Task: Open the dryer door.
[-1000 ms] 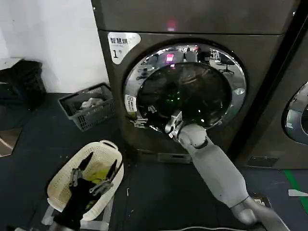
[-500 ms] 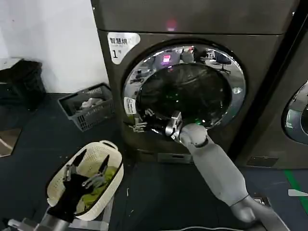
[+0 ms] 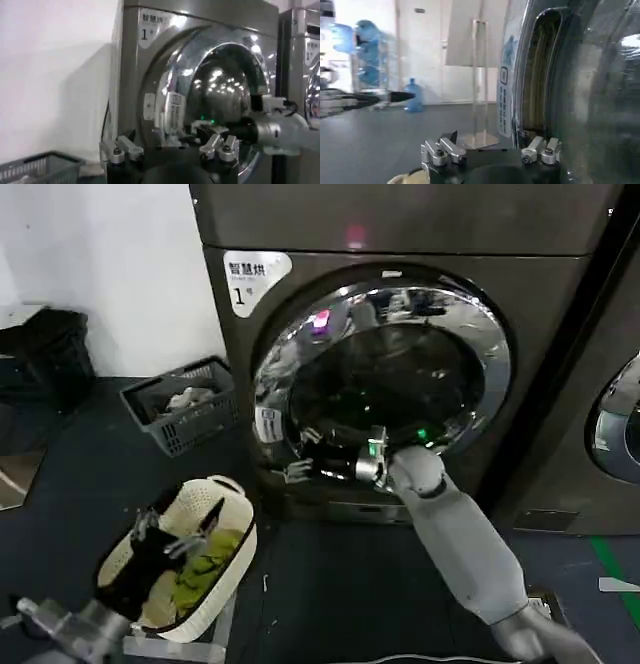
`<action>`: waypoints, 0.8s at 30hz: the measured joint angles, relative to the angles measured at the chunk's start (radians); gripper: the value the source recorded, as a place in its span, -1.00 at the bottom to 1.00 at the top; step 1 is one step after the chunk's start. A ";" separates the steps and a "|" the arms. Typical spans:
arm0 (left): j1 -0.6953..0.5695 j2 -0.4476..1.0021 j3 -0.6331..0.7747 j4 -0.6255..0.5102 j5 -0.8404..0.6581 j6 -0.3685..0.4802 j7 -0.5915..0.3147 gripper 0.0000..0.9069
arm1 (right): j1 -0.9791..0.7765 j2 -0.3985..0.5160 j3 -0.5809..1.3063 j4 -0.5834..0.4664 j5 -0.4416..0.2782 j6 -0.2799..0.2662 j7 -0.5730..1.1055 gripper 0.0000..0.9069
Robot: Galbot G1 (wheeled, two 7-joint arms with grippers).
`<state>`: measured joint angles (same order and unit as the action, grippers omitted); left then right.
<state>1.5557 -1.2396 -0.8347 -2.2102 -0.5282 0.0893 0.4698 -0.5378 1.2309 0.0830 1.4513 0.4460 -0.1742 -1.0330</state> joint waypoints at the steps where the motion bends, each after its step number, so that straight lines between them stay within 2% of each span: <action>1: -0.010 0.013 0.001 0.012 -0.025 0.003 0.000 1.00 | -0.005 -0.006 0.004 0.006 0.001 0.002 -0.016 1.00; 9: -0.090 0.085 0.002 0.109 -0.134 0.051 0.003 1.00 | -0.048 -0.059 0.023 0.066 0.029 0.014 -0.115 1.00; 18: -0.157 0.116 0.037 0.192 -0.139 0.112 0.002 1.00 | -0.105 -0.098 0.053 0.123 0.041 0.016 -0.244 1.00; 24: -0.205 0.146 0.064 0.239 -0.148 0.095 0.029 1.00 | -0.157 -0.106 0.095 0.164 0.040 0.010 -0.330 1.00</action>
<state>1.3505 -1.0937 -0.7706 -1.9709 -0.6763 0.1840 0.4986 -0.6950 1.1245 0.1780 1.6150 0.4856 -0.1638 -1.3635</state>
